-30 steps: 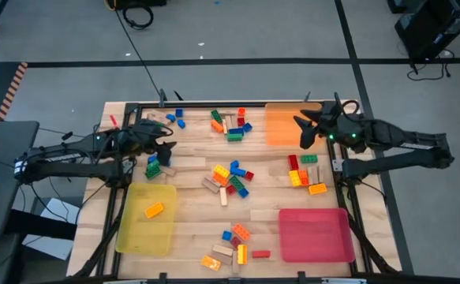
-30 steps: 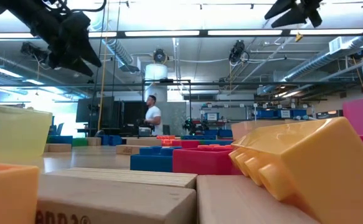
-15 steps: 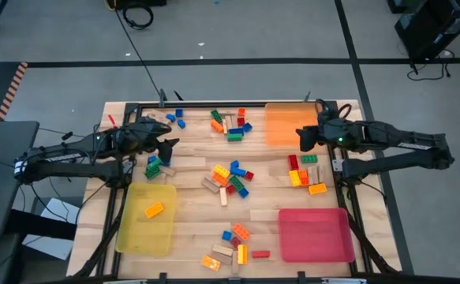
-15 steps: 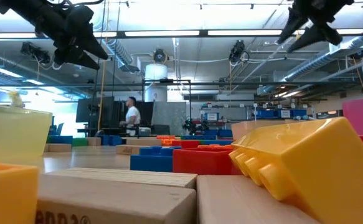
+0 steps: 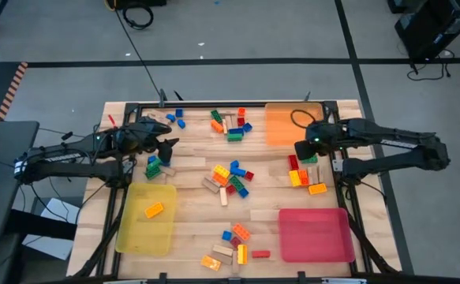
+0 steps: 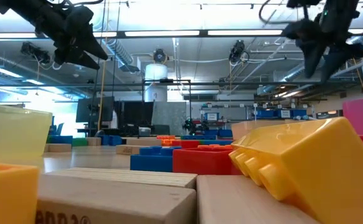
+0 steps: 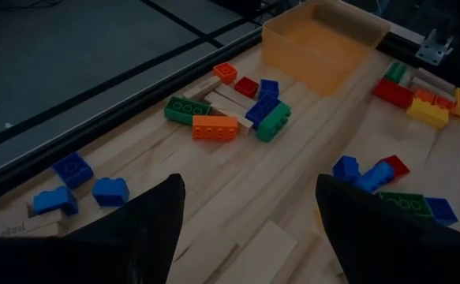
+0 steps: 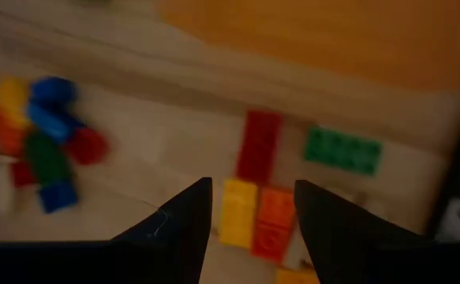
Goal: Sort blocks by size
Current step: Put the brown block into the orange bin
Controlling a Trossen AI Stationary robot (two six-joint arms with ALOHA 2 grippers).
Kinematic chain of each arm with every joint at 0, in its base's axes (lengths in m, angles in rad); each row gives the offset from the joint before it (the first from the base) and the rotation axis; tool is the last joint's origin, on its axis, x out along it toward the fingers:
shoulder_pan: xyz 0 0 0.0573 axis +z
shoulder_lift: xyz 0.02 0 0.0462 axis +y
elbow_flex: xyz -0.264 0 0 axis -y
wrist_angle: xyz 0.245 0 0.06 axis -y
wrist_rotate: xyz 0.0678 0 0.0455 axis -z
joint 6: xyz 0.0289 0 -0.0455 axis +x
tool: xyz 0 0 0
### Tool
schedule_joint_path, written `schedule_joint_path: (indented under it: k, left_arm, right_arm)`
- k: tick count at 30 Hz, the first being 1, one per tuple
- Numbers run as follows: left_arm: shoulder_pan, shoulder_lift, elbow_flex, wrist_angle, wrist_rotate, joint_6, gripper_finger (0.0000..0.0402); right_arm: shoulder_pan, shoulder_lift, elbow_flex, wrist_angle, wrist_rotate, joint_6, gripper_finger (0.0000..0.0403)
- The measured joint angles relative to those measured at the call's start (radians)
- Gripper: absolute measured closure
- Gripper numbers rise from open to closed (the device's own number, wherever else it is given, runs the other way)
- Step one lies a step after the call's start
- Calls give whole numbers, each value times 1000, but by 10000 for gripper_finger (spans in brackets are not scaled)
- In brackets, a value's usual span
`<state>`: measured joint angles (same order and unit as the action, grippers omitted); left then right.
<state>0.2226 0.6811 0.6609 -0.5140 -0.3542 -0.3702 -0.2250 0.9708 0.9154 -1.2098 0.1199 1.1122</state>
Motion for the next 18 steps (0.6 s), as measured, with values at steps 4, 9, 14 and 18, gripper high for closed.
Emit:
schedule_joint_path:
  k: [4,9,14,18]
  left_arm:
    - [0,0,0,0,0,0,110]
    - [0,0,0,0,-1,0,110]
    - [0,0,0,-1,-1,0,110]
    - [0,0,0,-1,-1,0,110]
  right_arm:
    - [0,81,0,-39,-36,28,208]
    - [0,191,0,-64,-77,46,208]
    - [0,256,-46,-35,-129,40,216]
    - [-1,257,-123,11,-156,47,229]
